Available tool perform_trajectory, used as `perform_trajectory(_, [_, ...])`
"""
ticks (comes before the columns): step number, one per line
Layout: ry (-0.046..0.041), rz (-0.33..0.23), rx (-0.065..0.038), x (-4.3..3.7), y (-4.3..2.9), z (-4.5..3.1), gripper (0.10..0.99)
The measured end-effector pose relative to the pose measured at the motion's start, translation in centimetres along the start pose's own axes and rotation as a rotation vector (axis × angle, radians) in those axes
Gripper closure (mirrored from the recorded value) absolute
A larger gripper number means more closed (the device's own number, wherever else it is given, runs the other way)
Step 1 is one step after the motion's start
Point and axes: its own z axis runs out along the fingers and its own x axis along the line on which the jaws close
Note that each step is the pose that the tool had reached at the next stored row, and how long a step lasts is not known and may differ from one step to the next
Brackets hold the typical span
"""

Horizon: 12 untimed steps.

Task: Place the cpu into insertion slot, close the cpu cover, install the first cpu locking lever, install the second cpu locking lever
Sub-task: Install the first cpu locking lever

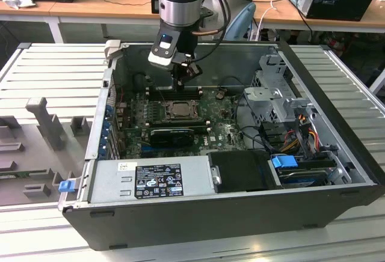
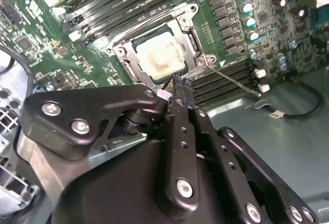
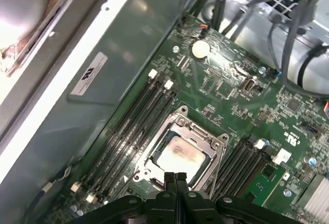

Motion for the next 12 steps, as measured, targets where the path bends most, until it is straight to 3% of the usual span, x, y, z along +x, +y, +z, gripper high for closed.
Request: perform_trajectory(12, [0.0074,-0.168,0.004,0.0,0.0,0.0,0.98])
